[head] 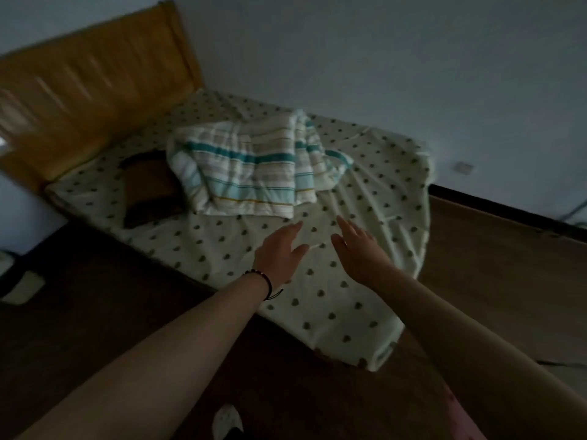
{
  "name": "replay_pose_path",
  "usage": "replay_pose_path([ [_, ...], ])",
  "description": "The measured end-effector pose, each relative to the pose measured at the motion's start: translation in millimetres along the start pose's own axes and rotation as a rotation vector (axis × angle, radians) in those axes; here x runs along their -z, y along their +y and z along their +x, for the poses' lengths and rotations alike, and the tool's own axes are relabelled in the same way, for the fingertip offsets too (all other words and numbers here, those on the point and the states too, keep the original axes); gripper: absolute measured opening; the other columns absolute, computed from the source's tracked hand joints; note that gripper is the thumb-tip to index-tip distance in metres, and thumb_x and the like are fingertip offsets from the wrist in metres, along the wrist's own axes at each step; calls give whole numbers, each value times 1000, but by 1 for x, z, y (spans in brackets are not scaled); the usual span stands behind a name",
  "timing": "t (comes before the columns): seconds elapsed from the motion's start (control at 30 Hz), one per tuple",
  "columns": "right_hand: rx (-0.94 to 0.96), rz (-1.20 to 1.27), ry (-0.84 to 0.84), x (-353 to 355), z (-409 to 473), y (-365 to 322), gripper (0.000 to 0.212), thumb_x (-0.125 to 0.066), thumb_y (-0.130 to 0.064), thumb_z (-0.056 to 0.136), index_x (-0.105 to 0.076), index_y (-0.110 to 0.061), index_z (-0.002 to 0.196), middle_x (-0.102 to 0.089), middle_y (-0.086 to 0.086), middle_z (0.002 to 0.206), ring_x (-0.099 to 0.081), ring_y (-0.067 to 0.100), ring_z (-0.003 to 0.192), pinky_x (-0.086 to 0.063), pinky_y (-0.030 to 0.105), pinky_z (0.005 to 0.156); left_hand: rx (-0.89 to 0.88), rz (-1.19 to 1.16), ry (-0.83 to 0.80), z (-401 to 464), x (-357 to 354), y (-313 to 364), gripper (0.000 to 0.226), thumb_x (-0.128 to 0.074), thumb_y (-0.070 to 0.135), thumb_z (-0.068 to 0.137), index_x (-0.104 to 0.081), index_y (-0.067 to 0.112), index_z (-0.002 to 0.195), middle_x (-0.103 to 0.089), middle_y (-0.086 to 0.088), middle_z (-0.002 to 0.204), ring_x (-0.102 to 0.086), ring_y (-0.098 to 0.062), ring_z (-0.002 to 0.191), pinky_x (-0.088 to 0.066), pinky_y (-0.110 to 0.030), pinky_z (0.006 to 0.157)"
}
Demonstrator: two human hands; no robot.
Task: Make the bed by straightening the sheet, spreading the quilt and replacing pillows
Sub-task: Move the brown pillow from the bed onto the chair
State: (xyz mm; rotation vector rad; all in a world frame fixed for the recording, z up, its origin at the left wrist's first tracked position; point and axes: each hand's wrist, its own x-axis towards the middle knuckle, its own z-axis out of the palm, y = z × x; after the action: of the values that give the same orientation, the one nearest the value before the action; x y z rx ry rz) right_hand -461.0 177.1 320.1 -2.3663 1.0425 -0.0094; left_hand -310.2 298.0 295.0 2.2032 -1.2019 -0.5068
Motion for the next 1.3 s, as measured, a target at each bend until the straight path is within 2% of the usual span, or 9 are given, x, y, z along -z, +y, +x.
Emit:
replay_pose_path([
  [0.17, 138, 38, -65, -66, 82, -128, 62, -29, -48, 104, -9, -26, 158, -17, 4, 165, -17, 26, 151, -20, 47, 121, 85, 17, 66, 20, 105, -124, 59, -52, 34, 99, -27, 26, 152, -34, 0, 154, -39, -17, 137, -33, -34, 112],
  [0.43, 229, 44, -96, -145, 182, -261, 62, -28, -46, 105, -3, -26, 159, -17, 8, 165, -17, 29, 151, -20, 47, 121, 232, 96, 73, 61, 207, -268, 64, -49, 38, 98, -17, 35, 153, -41, 0, 150, -44, -21, 132, -39, -37, 105],
  [0.63, 268, 12, -169, -192, 258, -318, 62, -28, -46, 103, 4, -37, 156, -23, 7, 163, -27, 33, 146, -28, 54, 116, 299, 84, 79, 105, 243, -345, 73, -55, 38, 95, -11, 34, 153, -33, 0, 155, -36, -24, 138, -35, -46, 110],
  [0.87, 356, -36, -253, -230, 370, -377, 60, -33, -38, 104, -5, -32, 158, -25, 8, 161, -29, 34, 145, -30, 52, 115, 428, 46, 122, 175, 279, -426, 77, -55, 43, 94, -3, 45, 151, -13, 3, 162, -22, -22, 146, -29, -48, 114],
  [0.93, 415, -94, -267, -238, 409, -397, 57, -35, -33, 106, -12, -27, 158, -25, 10, 160, -35, 37, 140, -35, 52, 112, 468, 94, 138, 198, 293, -446, 75, -52, 42, 96, -2, 43, 152, -12, 3, 162, -23, -23, 145, -32, -46, 112],
  [1.0, 404, -70, -260, -243, 443, -416, 59, -33, -36, 106, -6, -29, 158, -31, 12, 156, -41, 37, 135, -39, 53, 109, 501, 132, 149, 222, 304, -467, 74, -50, 45, 96, -2, 42, 152, -12, 3, 162, -26, -23, 143, -35, -45, 108],
  [1.1, 401, -106, -299, -260, 500, -443, 58, -32, -38, 106, -10, -25, 158, -30, 14, 157, -40, 39, 135, -38, 54, 109, 557, 129, 163, 262, 320, -510, 73, -50, 48, 96, -4, 42, 152, -15, 3, 161, -30, -24, 142, -38, -45, 106],
  [1.23, 364, -78, -334, -287, 562, -471, 62, -30, -43, 104, 0, -32, 158, -42, 14, 147, -46, 36, 130, -41, 53, 106, 599, 107, 189, 309, 337, -559, 73, -52, 44, 96, -6, 40, 153, -18, 2, 161, -31, -24, 142, -37, -45, 107],
  [1.3, 352, -82, -364, -308, 590, -483, 61, -30, -43, 105, -2, -31, 158, -38, 14, 152, -43, 36, 134, -39, 52, 108, 621, 110, 189, 328, 344, -585, 74, -52, 44, 96, -6, 38, 153, -19, 1, 160, -32, -23, 141, -38, -44, 107],
])
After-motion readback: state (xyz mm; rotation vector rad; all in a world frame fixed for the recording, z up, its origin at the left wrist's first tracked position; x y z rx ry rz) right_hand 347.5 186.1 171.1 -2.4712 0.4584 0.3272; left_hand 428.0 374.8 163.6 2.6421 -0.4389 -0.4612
